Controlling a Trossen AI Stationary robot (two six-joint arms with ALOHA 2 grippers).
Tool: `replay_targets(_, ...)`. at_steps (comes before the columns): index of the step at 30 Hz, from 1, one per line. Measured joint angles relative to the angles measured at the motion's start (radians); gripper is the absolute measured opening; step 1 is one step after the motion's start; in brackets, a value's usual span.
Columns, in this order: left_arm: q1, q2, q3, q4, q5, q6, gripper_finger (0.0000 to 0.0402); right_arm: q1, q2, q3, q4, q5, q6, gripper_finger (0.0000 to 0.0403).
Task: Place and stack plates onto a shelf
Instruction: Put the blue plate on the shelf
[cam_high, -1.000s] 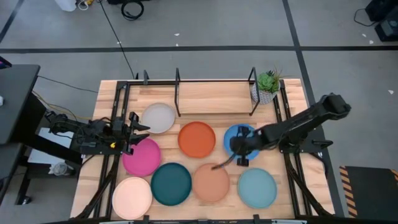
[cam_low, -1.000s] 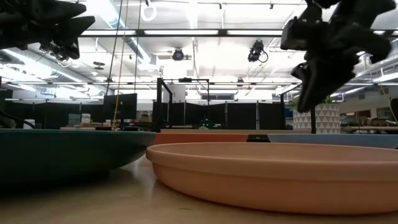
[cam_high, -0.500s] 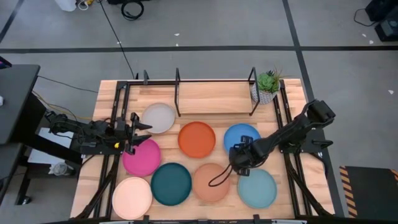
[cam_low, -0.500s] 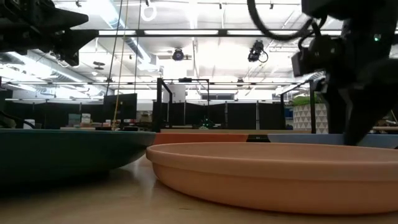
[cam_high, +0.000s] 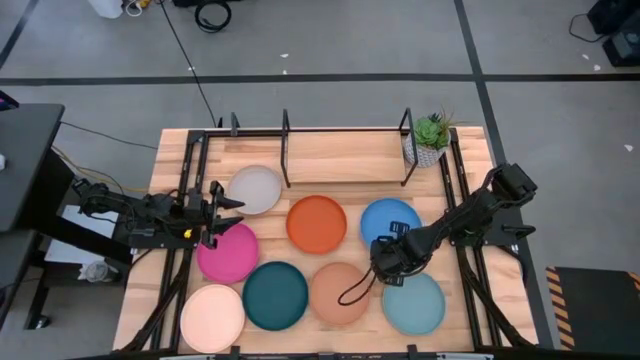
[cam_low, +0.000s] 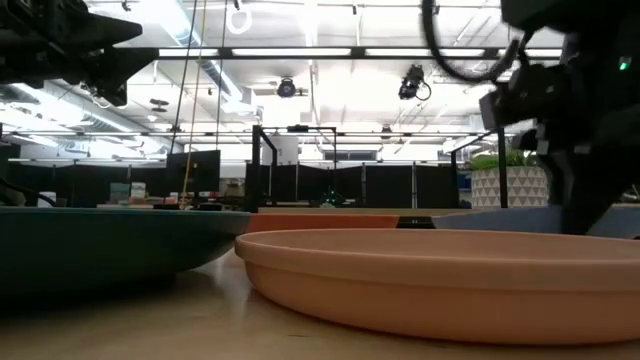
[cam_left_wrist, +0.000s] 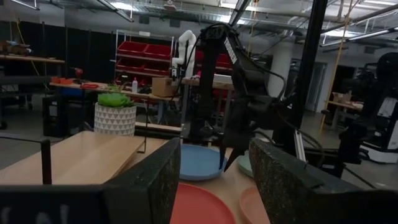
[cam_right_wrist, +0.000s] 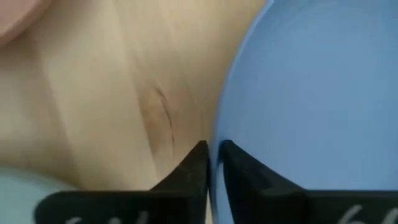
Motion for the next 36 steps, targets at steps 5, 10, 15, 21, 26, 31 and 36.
replay_targets(5,0.003,0.0,0.0,-0.009,0.0,0.003,0.0199,0.032,-0.038,0.063,0.013,0.047,-0.166,0.0019)
replay_targets(10,0.003,0.0,0.0,-0.01,0.0,0.001,0.0199,0.027,-0.041,0.16,-0.015,0.169,-0.352,0.0022)
replay_targets(15,0.003,0.0,0.0,-0.015,0.0,-0.009,0.0199,-0.021,-0.041,0.268,-0.212,0.255,-0.383,0.0023)
replay_targets(21,0.003,0.0,0.0,-0.015,0.0,-0.008,0.0199,-0.104,-0.041,0.293,-0.265,0.381,-0.465,0.0024)
replay_targets(26,0.003,0.0,0.0,-0.015,0.0,-0.009,0.0199,-0.244,-0.042,0.223,-0.224,0.465,-0.475,0.0024)
replay_targets(31,0.003,0.0,0.0,-0.016,0.0,-0.009,0.0199,-0.383,-0.042,0.14,-0.102,0.414,-0.57,0.0025)
replay_targets(36,0.003,0.0,0.0,-0.016,0.0,-0.008,0.0199,-0.528,-0.042,0.07,0.024,0.348,-0.696,0.0025)
